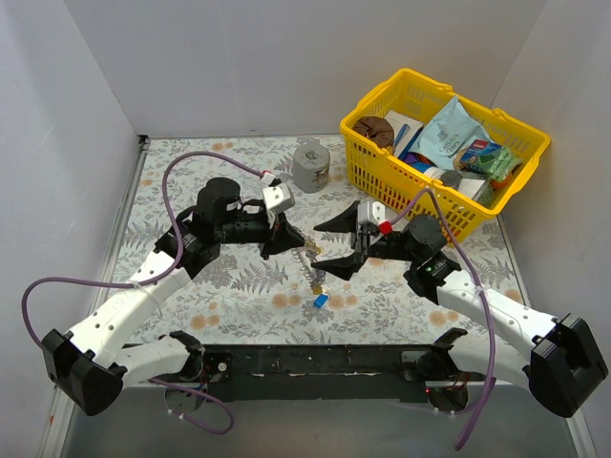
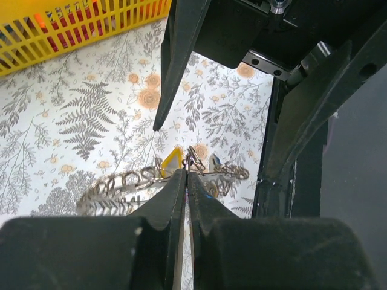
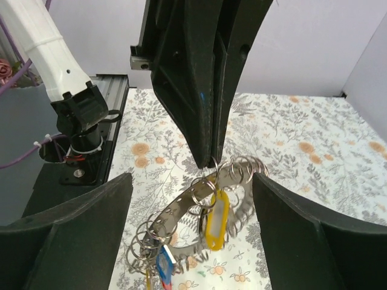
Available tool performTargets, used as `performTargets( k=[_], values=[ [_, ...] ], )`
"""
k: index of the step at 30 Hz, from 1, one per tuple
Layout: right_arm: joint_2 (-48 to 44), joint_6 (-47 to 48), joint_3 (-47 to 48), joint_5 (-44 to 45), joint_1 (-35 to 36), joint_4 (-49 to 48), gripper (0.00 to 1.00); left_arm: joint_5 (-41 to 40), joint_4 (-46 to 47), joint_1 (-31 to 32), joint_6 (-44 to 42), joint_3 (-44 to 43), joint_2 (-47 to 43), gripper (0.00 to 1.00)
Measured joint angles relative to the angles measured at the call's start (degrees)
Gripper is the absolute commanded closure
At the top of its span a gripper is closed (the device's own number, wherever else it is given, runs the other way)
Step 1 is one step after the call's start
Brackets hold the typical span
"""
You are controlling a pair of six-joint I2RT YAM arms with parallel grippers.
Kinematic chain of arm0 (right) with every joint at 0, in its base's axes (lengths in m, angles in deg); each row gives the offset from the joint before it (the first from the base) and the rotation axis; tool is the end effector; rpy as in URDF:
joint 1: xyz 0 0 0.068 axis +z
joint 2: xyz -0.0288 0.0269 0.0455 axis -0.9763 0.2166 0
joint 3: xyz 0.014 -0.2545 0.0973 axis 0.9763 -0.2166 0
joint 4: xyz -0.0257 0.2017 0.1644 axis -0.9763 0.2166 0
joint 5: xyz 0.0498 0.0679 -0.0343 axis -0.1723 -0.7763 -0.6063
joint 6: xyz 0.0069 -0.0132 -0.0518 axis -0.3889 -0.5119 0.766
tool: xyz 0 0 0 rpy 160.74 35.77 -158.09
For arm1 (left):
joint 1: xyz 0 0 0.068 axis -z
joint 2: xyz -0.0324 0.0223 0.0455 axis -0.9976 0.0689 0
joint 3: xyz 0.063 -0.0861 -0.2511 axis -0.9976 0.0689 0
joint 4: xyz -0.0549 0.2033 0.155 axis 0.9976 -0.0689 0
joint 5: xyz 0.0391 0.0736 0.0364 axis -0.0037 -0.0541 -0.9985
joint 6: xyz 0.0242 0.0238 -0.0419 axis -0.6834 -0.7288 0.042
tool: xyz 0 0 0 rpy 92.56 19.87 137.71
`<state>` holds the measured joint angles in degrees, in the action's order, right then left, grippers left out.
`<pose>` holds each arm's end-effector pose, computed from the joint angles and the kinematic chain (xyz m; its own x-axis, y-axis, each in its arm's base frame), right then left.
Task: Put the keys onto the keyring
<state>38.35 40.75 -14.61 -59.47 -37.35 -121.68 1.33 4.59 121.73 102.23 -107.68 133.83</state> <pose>0.1601 0.1673 0.3160 0.1554 0.1848 -0.9704 -0.9844 0.1112 -0.1365 0.1767 -0.1555 0.3554 -0.7567 0.0731 -0.6496 0.6277 0.3587 -0.6909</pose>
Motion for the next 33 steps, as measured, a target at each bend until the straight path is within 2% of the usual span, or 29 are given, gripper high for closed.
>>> performTargets(
  k=[4,7,18,33],
  values=[
    [1.62,0.59,1.29,-0.31,0.0,3.21,0.3,-1.42,-4.46,0.0,-2.36,-2.69,0.74,1.0],
    [3.48,0.68,3.04,-1.2,0.0,5.64,0.37,-2.32,-7.52,0.0,-3.96,-4.11,1.03,1.0],
    [7.04,-0.22,6.56,-3.61,0.0,7.91,0.38,-4.07,-15.56,0.02,-9.44,-7.74,4.0,1.0],
    [12.09,-2.58,9.97,-4.11,0.0,9.88,0.55,-4.55,-18.03,1.11,-13.07,-7.91,4.11,1.0]
  ],
)
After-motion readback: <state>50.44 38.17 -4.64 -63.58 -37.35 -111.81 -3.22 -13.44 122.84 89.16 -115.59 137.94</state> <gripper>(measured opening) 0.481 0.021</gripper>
